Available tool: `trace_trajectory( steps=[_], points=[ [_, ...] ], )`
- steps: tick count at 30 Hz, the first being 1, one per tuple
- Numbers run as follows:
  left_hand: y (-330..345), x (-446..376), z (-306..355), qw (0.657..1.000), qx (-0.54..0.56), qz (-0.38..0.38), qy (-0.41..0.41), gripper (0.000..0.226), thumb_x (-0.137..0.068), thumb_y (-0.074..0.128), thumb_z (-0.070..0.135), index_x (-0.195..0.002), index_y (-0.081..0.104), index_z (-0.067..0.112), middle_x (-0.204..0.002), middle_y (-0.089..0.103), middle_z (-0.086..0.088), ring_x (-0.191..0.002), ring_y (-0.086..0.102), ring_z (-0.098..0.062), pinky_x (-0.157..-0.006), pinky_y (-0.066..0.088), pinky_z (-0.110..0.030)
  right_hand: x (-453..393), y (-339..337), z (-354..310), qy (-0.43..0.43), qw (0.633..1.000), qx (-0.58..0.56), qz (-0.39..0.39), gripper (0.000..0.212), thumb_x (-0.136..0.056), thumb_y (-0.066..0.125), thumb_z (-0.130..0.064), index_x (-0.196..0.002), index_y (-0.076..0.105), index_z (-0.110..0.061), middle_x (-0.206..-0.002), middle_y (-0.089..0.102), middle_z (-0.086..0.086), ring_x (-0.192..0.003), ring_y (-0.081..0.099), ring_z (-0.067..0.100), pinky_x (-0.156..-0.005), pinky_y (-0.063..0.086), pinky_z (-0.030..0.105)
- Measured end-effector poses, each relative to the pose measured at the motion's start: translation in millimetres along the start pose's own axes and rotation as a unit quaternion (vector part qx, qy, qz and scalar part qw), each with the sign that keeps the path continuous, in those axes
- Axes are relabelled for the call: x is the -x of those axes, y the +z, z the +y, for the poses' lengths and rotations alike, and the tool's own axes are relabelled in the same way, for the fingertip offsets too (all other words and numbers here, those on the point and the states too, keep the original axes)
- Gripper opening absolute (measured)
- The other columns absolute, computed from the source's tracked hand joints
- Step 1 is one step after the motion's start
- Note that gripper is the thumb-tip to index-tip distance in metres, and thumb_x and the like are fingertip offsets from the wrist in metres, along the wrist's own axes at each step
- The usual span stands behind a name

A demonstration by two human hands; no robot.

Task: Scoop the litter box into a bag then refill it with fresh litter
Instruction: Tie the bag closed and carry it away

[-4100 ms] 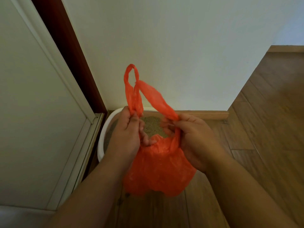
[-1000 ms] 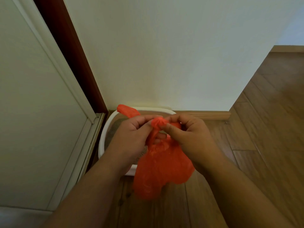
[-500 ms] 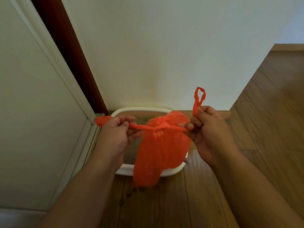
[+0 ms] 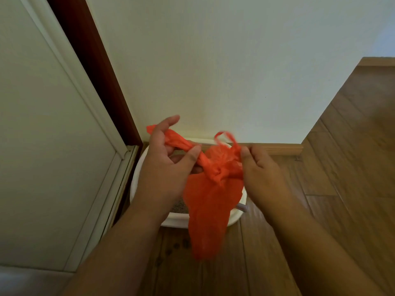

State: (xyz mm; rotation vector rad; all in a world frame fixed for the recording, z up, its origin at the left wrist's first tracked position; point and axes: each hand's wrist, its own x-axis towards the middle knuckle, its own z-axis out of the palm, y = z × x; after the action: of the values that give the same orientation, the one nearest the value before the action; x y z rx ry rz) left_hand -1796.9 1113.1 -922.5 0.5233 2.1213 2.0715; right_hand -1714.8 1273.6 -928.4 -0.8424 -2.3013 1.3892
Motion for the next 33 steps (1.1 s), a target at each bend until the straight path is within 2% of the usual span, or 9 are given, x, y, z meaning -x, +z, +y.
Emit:
trace_trajectory(
  steps=[4,9,13,16,20,23,26,30,33],
  points=[
    [3.9,1.9,-4.7,0.999,-0.009,-0.013,-0.043,0.048,-0.085,0.080,0.034,-0.123,0.057,0.049,-0.118,0.071,0.001,-0.106,0.072,-0.027,-0.084,0.061,-0.050,8.3,14.5,-3.4,0.070,0.972,-0.141,-0.175,0.034,-0.100,0.038,-0.064,-0.130,0.052,-0.054,-0.124,0.064,-0.014,-0.115,0.061,0.015,-0.097,0.054,0.047],
    [10.9,9.1,-3.8,0.992,0.023,-0.093,-0.077,0.029,-0.094,0.070,0.012,-0.118,0.065,0.028,-0.106,0.076,0.006,-0.095,0.075,-0.011,-0.077,0.063,-0.033,15.0,11.4,-11.6,0.155,0.893,-0.292,-0.304,0.063,-0.089,0.043,-0.078,-0.128,0.067,-0.035,-0.118,0.074,0.005,-0.110,0.071,0.025,-0.098,0.055,0.053],
    [13.1,14.6,-3.2,0.986,-0.117,-0.121,0.001,0.028,-0.094,0.071,0.015,-0.114,0.066,0.035,-0.102,0.074,0.017,-0.097,0.071,-0.002,-0.088,0.060,-0.035,18.3,9.2,-14.8,0.130,0.887,-0.320,-0.307,0.043,-0.096,0.052,-0.059,-0.118,0.073,-0.030,-0.113,0.076,-0.001,-0.107,0.073,0.018,-0.098,0.056,0.050],
    [9.3,13.7,-4.7,0.987,-0.099,-0.126,0.000,0.025,-0.095,0.068,0.012,-0.109,0.070,0.033,-0.101,0.074,0.014,-0.095,0.072,-0.005,-0.084,0.062,-0.034,17.9,10.0,-10.7,0.089,0.890,-0.306,-0.325,0.037,-0.091,0.070,-0.035,-0.125,0.068,-0.018,-0.121,0.073,0.006,-0.116,0.069,0.022,-0.104,0.051,0.051],
    [5.9,13.4,0.5,0.991,-0.066,-0.119,0.001,0.023,-0.092,0.071,0.008,-0.105,0.074,0.026,-0.098,0.076,0.012,-0.093,0.074,-0.006,-0.080,0.059,-0.022,14.6,2.4,-8.9,0.035,0.900,-0.239,-0.363,0.058,-0.078,0.086,-0.018,-0.130,0.061,-0.022,-0.122,0.073,0.003,-0.115,0.069,0.022,-0.101,0.054,0.047],
    [4.4,13.2,1.3,0.993,0.011,-0.103,-0.064,0.020,-0.092,0.071,0.007,-0.105,0.075,0.021,-0.097,0.079,-0.002,-0.095,0.076,-0.019,-0.087,0.061,-0.042,14.8,1.2,-4.0,0.032,0.914,-0.150,-0.377,0.090,-0.064,0.097,-0.022,-0.138,0.048,-0.040,-0.125,0.070,-0.007,-0.116,0.068,0.017,-0.097,0.056,0.043],
    [6.0,13.3,1.0,0.990,0.051,-0.093,-0.094,0.019,-0.091,0.071,0.008,-0.105,0.076,0.021,-0.102,0.079,-0.007,-0.099,0.075,-0.029,-0.091,0.058,-0.054,18.8,5.0,-2.1,0.010,0.937,-0.082,-0.339,0.096,-0.067,0.094,-0.019,-0.140,0.039,-0.047,-0.120,0.069,-0.013,-0.108,0.069,0.010,-0.087,0.061,0.037],
    [12.5,13.9,2.3,0.989,0.083,-0.081,-0.096,0.018,-0.095,0.064,0.003,-0.105,0.075,0.014,-0.105,0.078,-0.004,-0.100,0.075,-0.025,-0.087,0.061,-0.044,19.9,1.8,-3.9,-0.069,0.958,0.061,-0.272,0.076,-0.084,0.079,-0.019,-0.139,0.034,-0.044,-0.110,0.065,-0.017,-0.092,0.067,0.001,-0.074,0.061,0.026],
    [5.7,9.3,-6.4,0.997,-0.057,-0.047,-0.006,0.034,-0.098,0.059,0.001,-0.097,0.077,0.029,-0.111,0.074,0.015,-0.105,0.071,-0.010,-0.092,0.058,-0.038,19.3,-0.5,-3.6,-0.086,0.966,0.068,-0.235,0.063,-0.091,0.069,-0.015,-0.139,0.041,-0.044,-0.106,0.066,-0.015,-0.086,0.067,0.000,-0.067,0.058,0.020]
  ],
)
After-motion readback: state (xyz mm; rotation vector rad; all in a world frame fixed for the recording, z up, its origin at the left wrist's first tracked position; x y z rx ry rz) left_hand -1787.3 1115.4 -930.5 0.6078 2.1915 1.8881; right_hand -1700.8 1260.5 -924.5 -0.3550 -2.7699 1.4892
